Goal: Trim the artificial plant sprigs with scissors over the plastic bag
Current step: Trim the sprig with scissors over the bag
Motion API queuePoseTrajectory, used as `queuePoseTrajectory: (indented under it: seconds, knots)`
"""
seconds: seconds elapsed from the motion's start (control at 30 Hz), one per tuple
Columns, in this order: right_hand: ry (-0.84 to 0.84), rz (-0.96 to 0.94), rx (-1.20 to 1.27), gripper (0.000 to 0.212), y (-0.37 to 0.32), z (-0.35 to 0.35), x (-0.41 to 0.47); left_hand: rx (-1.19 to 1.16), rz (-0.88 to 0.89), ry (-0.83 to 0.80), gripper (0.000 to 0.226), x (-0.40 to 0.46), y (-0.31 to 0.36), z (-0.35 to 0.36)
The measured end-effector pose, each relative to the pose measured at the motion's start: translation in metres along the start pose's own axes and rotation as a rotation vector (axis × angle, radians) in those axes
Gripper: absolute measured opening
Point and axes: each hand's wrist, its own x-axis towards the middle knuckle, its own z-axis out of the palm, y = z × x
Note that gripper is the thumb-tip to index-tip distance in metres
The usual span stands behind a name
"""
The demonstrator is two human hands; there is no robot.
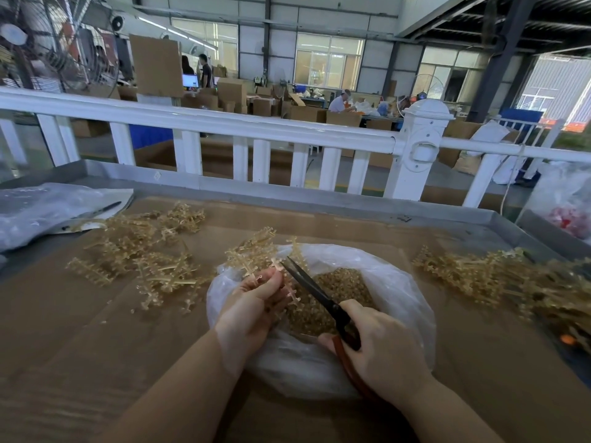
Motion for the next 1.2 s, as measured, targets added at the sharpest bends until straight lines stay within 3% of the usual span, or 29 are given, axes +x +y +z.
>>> queuePoseTrajectory:
  seconds: [0.43, 0.8, 0.93, 1.2]
  knots:
    - [-0.058, -0.061, -0.052, 0.061, -0.001, 0.001, 0.003, -0.004, -0.136, 0.057, 0.018, 0.001, 0.010, 0.007]
    - [-0.088, -0.072, -0.027, 0.041, -0.007, 0.002, 0.009, 0.057, -0.177, 0.012, 0.019, -0.005, 0.011, 0.009]
    - [-0.111, -0.074, -0.012, 0.041, -0.008, 0.003, 0.012, 0.072, -0.180, -0.045, 0.008, -0.006, 0.012, 0.007]
    - [-0.130, -0.072, -0.068, 0.043, -0.007, 0.008, 0.015, -0.014, -0.133, -0.016, 0.015, -0.004, 0.009, 0.008]
